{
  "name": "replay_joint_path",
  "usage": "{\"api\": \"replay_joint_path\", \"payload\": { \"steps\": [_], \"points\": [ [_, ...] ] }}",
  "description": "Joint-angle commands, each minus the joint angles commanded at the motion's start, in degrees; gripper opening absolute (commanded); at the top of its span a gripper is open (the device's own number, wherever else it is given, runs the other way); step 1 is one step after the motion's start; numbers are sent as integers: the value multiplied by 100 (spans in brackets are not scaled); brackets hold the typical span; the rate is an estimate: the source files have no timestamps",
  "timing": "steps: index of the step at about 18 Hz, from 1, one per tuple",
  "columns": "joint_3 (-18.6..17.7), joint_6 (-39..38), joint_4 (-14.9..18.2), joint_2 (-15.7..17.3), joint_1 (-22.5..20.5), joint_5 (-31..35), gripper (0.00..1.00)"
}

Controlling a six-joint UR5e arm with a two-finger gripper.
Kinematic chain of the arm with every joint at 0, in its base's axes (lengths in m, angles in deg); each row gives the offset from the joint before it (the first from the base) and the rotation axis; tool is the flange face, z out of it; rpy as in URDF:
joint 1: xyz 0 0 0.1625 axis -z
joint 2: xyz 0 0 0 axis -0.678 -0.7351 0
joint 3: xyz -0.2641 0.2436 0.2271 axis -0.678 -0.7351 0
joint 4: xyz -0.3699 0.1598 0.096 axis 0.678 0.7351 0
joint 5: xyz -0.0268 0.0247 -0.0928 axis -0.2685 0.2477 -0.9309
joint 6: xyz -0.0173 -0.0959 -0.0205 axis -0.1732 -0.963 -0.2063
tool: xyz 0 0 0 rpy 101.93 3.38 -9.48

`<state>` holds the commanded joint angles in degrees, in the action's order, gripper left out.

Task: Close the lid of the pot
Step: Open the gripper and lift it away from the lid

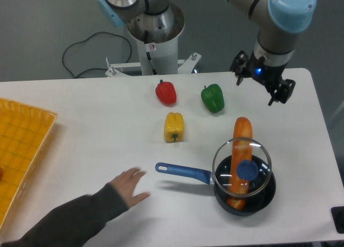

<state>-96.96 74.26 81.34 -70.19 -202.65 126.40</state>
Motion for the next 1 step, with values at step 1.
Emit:
{"api": "replay_joint_path", "payload": {
  "steps": [1],
  "points": [
    [-26, 45, -9, 9, -9, 0, 100]
  ]
}}
